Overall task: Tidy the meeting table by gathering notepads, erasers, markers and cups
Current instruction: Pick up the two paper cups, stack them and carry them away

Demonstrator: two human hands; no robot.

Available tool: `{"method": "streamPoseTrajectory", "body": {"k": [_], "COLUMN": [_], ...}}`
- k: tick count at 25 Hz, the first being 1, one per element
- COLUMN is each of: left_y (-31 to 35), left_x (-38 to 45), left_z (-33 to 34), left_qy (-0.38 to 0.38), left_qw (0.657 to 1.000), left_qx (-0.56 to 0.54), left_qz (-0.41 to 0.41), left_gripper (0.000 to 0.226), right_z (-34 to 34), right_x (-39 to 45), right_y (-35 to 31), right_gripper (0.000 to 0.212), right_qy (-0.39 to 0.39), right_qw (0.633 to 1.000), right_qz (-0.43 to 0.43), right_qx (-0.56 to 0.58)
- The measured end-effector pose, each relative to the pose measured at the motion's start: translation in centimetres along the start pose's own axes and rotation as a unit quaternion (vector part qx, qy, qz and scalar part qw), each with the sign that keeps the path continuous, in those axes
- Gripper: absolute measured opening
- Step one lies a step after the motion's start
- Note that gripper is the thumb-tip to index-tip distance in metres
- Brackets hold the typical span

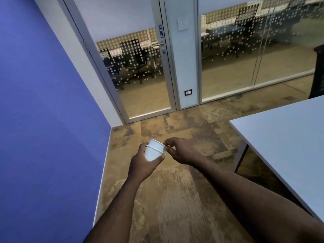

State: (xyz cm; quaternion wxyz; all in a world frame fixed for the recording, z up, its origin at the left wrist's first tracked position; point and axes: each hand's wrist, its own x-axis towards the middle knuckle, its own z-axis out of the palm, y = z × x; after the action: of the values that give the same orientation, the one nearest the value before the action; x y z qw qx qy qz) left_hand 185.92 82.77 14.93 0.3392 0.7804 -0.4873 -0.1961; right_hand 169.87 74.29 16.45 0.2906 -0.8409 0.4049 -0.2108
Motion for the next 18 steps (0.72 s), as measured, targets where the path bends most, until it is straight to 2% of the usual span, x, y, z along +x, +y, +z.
{"method": "streamPoseTrajectory", "body": {"k": [8,13,18], "left_y": [-0.2,-0.2,3.6], "left_x": [17.8,32.7,46.5], "left_z": [4.9,9.8,14.9], "left_qy": [-0.056,-0.096,-0.185], "left_qw": [0.998,0.992,0.974], "left_qx": [0.022,0.042,0.04], "left_qz": [0.014,0.063,0.125], "left_gripper": [0.079,0.075,0.058], "right_z": [-1.0,-1.7,-4.8], "right_x": [15.2,26.6,35.8], "right_y": [8.1,15.0,21.3], "right_gripper": [0.023,0.024,0.023], "right_qy": [-0.007,0.017,0.057], "right_qw": [0.996,0.991,0.979], "right_qz": [0.076,0.126,0.194], "right_qx": [0.034,0.04,0.033]}}
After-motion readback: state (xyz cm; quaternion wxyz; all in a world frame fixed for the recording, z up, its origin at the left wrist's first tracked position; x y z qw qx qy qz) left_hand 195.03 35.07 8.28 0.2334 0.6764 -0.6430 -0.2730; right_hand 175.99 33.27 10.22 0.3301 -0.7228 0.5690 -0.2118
